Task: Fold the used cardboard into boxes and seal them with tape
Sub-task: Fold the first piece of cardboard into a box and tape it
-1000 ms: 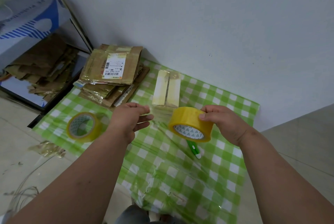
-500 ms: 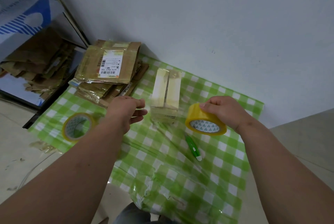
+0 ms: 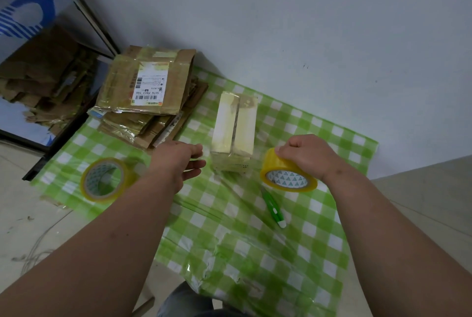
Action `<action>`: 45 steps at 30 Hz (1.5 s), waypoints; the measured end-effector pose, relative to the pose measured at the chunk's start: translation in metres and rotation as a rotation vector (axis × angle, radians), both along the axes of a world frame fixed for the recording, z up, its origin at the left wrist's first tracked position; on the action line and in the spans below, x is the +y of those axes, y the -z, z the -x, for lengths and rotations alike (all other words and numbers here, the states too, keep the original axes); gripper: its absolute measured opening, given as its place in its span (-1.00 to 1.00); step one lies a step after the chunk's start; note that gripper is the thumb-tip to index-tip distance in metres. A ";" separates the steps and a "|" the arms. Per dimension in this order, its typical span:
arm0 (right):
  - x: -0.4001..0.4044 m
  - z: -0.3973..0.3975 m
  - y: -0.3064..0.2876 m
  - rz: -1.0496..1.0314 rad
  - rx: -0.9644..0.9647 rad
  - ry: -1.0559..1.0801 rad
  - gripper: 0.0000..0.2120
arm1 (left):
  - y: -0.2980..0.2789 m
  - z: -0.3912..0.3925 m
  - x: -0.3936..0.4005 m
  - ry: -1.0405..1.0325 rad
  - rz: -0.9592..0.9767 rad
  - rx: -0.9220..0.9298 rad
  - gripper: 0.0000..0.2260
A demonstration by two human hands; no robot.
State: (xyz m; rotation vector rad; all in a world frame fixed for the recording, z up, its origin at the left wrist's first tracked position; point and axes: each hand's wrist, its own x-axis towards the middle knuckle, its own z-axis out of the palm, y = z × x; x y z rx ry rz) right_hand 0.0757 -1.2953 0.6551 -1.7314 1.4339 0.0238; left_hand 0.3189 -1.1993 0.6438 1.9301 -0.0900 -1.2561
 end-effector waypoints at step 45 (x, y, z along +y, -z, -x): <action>0.037 -0.036 0.017 0.315 0.101 -0.231 -0.87 | 0.007 0.003 0.012 0.653 0.160 -0.523 -0.69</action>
